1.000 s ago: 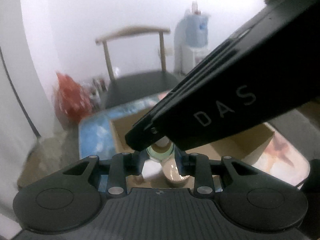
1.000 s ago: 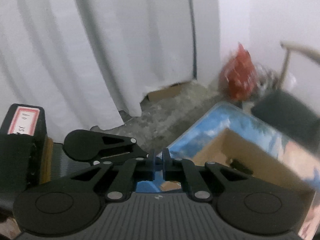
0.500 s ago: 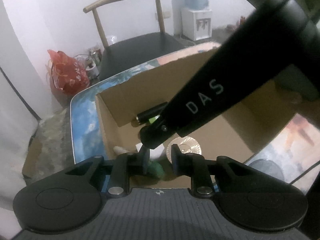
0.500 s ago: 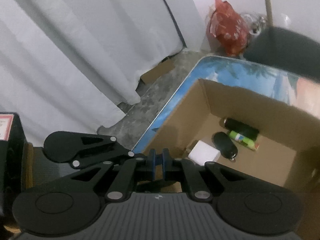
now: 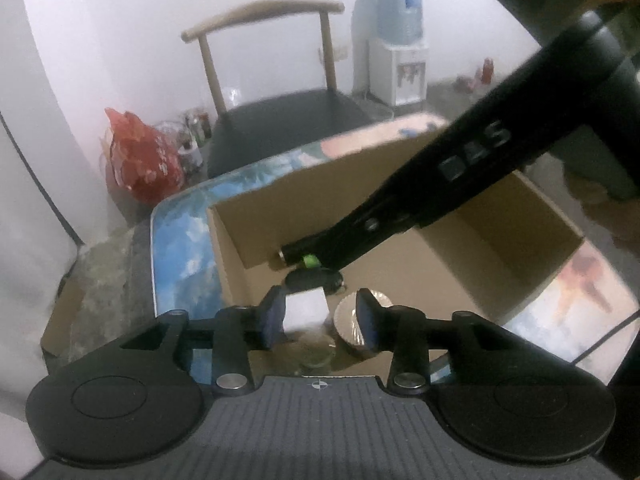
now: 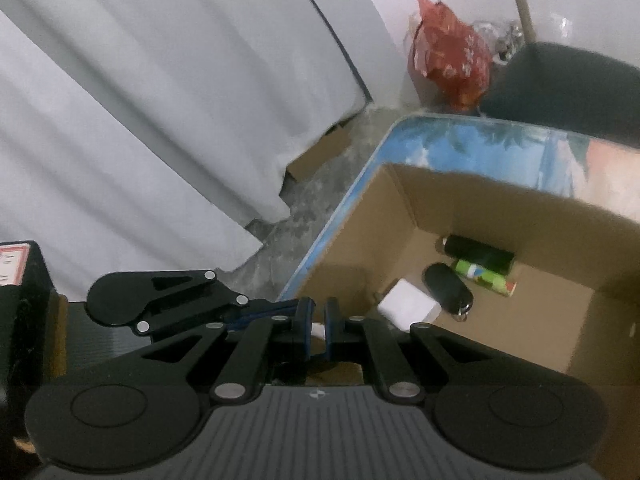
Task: Organize rigid objects
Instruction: 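Carry the dropper bottle into the box and release it, then move the right tool back to the clear glass cup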
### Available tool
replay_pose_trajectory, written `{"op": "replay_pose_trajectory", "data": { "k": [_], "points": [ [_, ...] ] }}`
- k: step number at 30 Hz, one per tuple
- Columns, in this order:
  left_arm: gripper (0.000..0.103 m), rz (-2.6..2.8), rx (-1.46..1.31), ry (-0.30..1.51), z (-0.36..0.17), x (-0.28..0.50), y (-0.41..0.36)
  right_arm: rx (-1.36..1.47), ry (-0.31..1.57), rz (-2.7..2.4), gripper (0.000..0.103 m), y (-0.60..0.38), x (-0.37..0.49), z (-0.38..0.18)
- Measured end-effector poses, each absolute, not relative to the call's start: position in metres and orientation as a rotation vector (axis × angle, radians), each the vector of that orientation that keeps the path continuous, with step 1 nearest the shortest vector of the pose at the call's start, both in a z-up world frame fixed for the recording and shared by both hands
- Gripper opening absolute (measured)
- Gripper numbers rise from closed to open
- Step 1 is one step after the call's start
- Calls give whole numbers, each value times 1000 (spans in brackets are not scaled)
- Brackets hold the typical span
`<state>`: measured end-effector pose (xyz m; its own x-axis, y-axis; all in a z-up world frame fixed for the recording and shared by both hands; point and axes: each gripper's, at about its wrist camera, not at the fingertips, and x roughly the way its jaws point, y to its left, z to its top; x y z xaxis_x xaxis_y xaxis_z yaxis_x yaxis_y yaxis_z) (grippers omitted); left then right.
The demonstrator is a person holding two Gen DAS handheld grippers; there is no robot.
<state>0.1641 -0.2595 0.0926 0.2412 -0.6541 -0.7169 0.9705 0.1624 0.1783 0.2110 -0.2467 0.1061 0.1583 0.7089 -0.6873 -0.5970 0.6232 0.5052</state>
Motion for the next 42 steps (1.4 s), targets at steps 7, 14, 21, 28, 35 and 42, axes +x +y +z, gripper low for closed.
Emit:
{"op": "replay_pose_trajectory", "data": {
  "k": [7, 14, 21, 28, 35, 42],
  "points": [
    [47, -1272, 612, 524, 111, 159, -230, 163, 954, 912, 8, -282, 182, 146],
    [65, -1309, 512, 489, 118, 144, -190, 223, 800, 843, 9, -342, 118, 164],
    [75, -1298, 452, 467, 104, 120, -149, 238, 705, 672, 30, -385, 41, 125],
    [92, -1397, 519, 494, 64, 96, -142, 137, 641, 494, 99, -392, -13, 71],
    [103, -1563, 380, 588, 39, 94, -152, 185, 667, 444, 100, -397, -17, 53],
    [103, -1536, 415, 486, 20, 79, -166, 147, 681, 513, 100, -383, -2, 56]
  ]
}}
